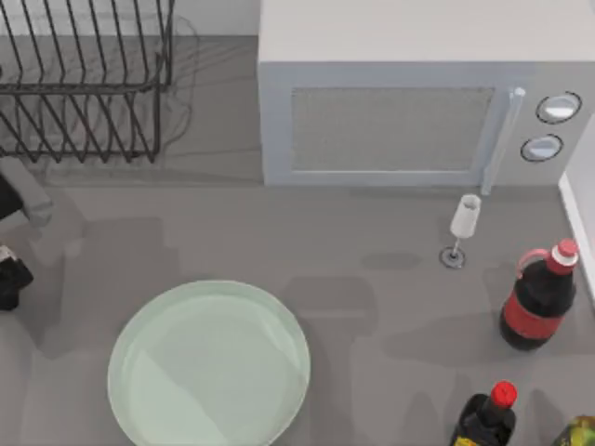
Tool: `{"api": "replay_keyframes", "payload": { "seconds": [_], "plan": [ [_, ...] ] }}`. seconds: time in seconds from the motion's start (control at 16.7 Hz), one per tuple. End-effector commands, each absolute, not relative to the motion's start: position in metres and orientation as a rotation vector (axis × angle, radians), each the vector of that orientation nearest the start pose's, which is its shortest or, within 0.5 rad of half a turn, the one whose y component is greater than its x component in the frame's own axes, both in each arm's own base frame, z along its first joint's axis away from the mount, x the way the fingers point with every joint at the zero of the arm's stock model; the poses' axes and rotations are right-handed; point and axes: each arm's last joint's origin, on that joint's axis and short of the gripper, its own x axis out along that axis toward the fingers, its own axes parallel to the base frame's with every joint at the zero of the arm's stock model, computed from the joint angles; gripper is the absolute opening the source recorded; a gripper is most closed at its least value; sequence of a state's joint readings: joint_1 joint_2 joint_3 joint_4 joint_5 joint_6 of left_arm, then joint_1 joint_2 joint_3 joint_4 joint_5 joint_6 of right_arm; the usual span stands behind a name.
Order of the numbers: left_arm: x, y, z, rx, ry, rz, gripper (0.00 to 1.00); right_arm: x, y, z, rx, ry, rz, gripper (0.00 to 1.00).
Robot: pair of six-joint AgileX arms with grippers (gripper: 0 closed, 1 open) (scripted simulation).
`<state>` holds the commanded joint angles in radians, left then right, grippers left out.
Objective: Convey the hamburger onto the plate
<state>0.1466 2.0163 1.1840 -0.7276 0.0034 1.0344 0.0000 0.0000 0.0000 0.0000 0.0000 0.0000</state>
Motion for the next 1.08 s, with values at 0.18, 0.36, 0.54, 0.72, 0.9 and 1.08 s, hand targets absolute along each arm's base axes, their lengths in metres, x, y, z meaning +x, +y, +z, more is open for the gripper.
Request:
{"api": "replay_keyframes", "payload": {
  "seconds": [0.18, 0.36, 0.54, 0.72, 0.9, 1.08],
  "plan": [
    [0.3445, 0.0532, 0.0915, 0.688, 1.454, -0.687, 1.00, 0.1057, -0.0012, 0.1600, 0.000, 0.000, 0.000, 1.00],
    [0.3445, 0.0532, 0.0915, 0.688, 1.454, -0.687, 0.92, 0.1057, -0.0012, 0.1600, 0.000, 0.000, 0.000, 1.00],
    [0.3445, 0.0532, 0.0915, 0.688, 1.454, -0.687, 0.70, 0.1057, -0.0012, 0.1600, 0.000, 0.000, 0.000, 1.00],
    [0.3445, 0.0532, 0.0915, 0.688, 1.454, -0.687, 0.47, 0.1057, -0.0012, 0.1600, 0.000, 0.000, 0.000, 1.00],
    [0.3445, 0.0532, 0.0915, 0.688, 1.454, -0.687, 0.25, 0.1057, -0.0012, 0.1600, 0.000, 0.000, 0.000, 1.00],
    [0.3445, 0.0532, 0.0915, 0.688, 1.454, -0.687, 0.02, 0.1057, -0.0012, 0.1600, 0.000, 0.000, 0.000, 1.00]
  ]
}}
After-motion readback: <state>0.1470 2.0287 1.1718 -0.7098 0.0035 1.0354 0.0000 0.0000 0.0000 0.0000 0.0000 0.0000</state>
